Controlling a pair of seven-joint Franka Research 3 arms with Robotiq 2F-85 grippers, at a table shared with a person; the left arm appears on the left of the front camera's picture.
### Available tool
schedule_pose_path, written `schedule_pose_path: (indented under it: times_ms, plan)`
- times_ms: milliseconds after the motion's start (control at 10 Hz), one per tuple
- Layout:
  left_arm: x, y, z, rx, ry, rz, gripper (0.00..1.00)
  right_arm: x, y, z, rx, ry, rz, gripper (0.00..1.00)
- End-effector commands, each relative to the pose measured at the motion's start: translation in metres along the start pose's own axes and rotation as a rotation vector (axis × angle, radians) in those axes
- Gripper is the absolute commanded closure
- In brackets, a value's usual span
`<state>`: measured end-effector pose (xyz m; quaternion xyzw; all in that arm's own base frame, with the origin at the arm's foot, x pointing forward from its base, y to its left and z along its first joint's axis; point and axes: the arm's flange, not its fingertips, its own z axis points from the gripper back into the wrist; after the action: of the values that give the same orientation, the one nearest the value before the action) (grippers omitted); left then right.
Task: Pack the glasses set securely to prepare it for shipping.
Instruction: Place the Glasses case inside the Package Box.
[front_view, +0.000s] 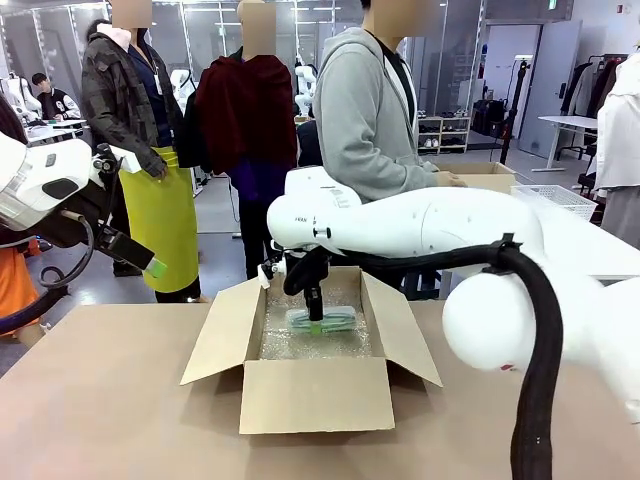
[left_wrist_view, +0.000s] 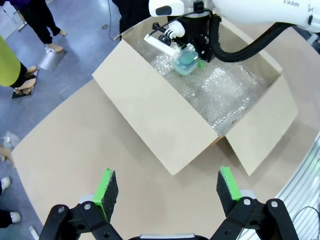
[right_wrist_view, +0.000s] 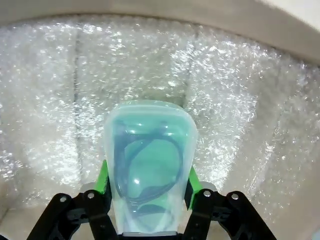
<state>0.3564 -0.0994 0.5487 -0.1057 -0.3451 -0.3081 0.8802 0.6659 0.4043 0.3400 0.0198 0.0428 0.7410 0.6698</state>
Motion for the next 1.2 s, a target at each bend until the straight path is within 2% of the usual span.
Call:
schedule_pose_path:
  times_ms: [0,200,300,500,800,900,1000,1100]
  plan:
    - [0.000,0.002,0.001,0.007,-0.008,-0.008,0.00,0.012,-0.046,0.015,-0.001,0.023,0.019,0.36]
    - [0.000,0.002,0.001,0.007,-0.008,-0.008,0.00,0.011,-0.047,0.012,0.009,0.010,0.027,0.36]
    - [0.000,0.002,0.001,0.007,-0.008,-0.008,0.00,0.010,-0.047,0.012,0.017,0.006,0.026,0.15]
    - [0.000,0.002,0.001,0.007,-0.008,-0.008,0.00,0.010,-0.045,0.013,0.022,0.007,0.022,0.00]
    - [0.000,0.002,0.001,0.007,-0.008,-0.008,0.00,0.008,-0.038,0.017,0.012,-0.002,0.019,0.00]
    - [0.000,0.002,0.001,0.007,-0.008,-0.008,0.00,0.001,-0.031,0.019,-0.003,-0.005,-0.010,0.00]
    - [0.000,0.002,0.001,0.007,-0.008,-0.008,0.00,-0.008,-0.008,0.005,0.005,-0.004,-0.003,0.00]
    - [0.000,0.002,0.001,0.007,-0.008,-0.008,0.00,-0.008,-0.008,0.005,0.005,-0.004,-0.003,0.00]
